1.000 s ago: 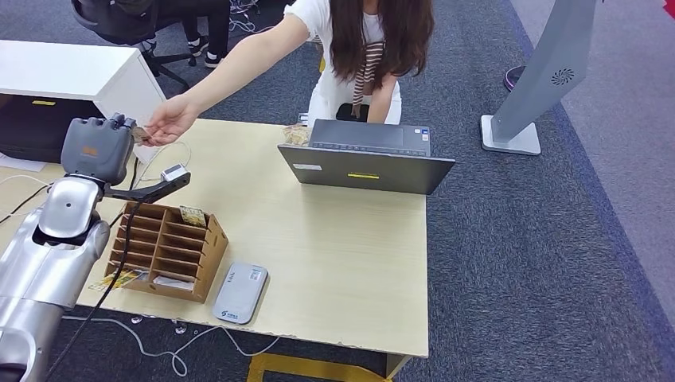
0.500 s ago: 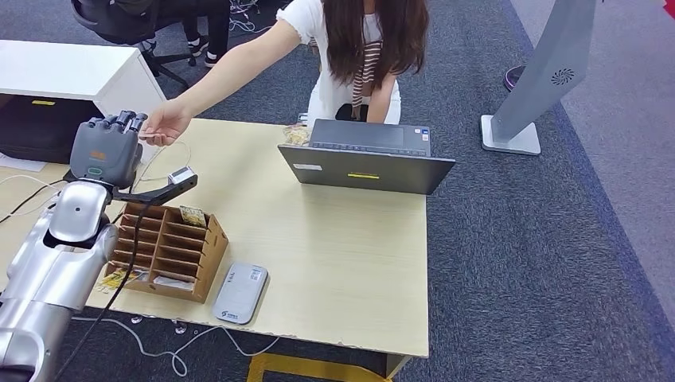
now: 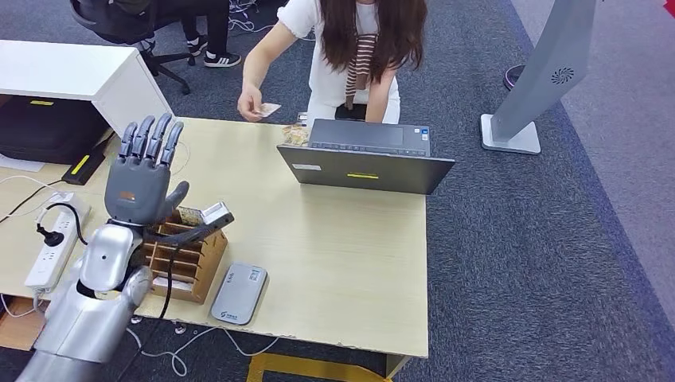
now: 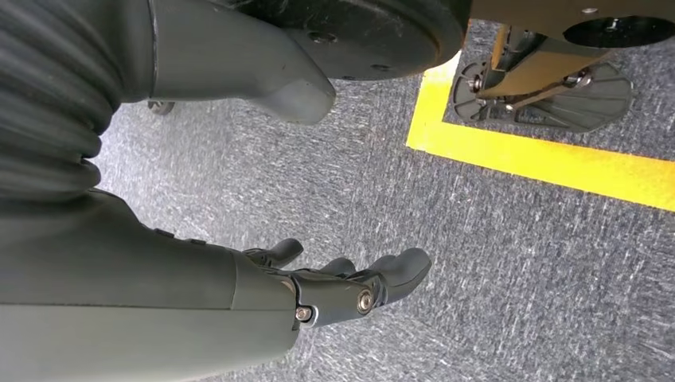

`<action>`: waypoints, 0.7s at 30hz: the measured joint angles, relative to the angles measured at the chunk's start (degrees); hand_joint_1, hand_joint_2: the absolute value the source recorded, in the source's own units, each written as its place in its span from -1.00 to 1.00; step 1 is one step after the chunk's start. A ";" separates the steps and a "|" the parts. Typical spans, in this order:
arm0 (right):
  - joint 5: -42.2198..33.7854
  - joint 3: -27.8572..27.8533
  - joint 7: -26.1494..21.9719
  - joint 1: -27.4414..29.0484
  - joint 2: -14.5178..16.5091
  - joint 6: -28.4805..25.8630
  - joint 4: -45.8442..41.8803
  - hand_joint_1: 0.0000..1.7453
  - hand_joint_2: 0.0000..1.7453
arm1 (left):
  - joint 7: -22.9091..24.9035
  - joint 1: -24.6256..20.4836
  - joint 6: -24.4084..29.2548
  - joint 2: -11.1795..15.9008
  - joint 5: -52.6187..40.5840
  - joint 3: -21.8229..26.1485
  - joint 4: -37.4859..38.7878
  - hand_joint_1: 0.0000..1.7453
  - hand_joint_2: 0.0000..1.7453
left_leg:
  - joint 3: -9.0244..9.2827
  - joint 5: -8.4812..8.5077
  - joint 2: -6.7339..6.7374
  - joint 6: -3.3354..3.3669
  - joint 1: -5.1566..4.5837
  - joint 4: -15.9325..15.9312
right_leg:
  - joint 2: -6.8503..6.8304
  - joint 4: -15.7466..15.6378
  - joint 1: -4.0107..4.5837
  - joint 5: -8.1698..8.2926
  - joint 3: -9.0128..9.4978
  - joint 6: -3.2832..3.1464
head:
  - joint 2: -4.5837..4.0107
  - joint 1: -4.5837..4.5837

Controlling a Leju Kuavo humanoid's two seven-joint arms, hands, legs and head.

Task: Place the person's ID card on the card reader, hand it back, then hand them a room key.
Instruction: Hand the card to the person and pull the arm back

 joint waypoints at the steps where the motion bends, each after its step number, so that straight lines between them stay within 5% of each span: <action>1: -0.22 -0.08 -0.02 0.04 0.03 -0.09 0.00 -1.00 1.00 | -0.01 1.31 0.00 -0.11 0.17 -0.03 -1.49 -1.00 1.00 | -0.02 0.00 -0.01 0.00 0.00 0.00 | -0.01 0.00 0.00 -0.01 -0.01 0.01 | 0.00 0.00; 11: -1.18 -0.85 -0.55 0.30 0.26 -0.90 0.00 -1.00 1.00 | -0.47 9.52 -3.27 -0.21 0.89 -0.10 -11.08 -1.00 1.00 | -0.01 0.01 0.04 -0.01 0.00 -0.04 | 0.02 0.02 0.00 0.00 0.06 0.00 | 0.00 0.00; 21: -3.57 -3.58 -1.45 0.79 1.10 -2.94 0.04 -1.00 1.00 | 6.16 35.63 -8.07 5.82 -1.46 1.00 -25.37 -1.00 1.00 | -0.01 -0.29 0.25 0.01 0.01 -0.06 | 0.21 0.00 0.00 -0.25 -0.04 0.02 | 0.00 -0.01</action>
